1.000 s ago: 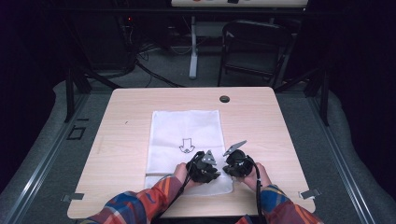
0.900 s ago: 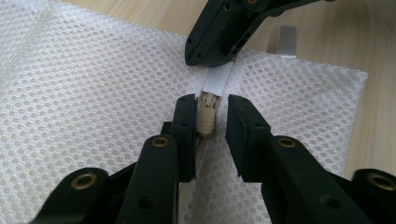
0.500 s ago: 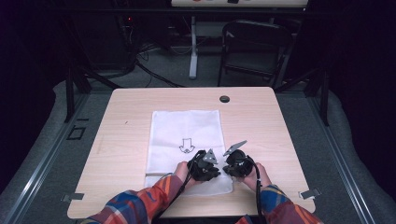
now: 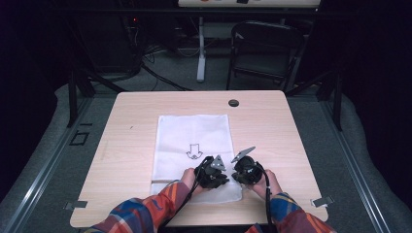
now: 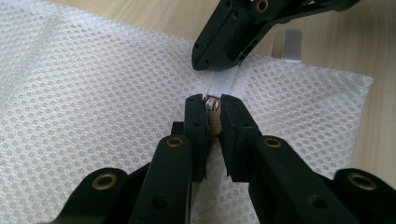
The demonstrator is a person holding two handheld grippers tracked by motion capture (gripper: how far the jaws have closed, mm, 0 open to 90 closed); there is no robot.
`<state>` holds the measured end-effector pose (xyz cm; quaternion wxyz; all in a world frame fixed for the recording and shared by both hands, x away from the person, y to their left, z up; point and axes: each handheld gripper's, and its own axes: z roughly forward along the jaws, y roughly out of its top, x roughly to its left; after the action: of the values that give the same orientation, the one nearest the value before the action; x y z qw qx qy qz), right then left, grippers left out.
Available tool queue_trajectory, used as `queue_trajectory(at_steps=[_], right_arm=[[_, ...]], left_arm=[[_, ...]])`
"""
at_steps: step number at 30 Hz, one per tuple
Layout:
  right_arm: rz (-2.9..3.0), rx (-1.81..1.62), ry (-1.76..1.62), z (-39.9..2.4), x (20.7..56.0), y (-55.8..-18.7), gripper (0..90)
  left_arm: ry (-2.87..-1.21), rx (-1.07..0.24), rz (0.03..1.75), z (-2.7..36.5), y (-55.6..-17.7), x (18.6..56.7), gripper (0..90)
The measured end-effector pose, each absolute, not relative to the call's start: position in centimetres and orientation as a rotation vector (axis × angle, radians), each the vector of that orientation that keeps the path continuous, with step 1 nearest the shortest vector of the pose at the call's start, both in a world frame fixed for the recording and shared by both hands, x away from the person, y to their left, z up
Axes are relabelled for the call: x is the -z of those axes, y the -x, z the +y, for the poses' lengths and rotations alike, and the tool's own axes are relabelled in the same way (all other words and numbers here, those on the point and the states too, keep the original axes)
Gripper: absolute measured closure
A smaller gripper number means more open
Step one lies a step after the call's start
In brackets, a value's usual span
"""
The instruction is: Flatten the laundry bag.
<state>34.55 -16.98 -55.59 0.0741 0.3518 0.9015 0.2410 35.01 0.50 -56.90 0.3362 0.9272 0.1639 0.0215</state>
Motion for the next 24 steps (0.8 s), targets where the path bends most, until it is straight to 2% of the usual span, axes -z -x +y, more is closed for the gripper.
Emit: queue_trajectory(at_steps=[24], right_arm=[[2.742, -0.768, -1.034, -17.05, 55.81, -34.44, 90.0]], left_arm=[[-2.436, -0.066, 0.422, 0.53, -34.83, 56.85, 81.6]])
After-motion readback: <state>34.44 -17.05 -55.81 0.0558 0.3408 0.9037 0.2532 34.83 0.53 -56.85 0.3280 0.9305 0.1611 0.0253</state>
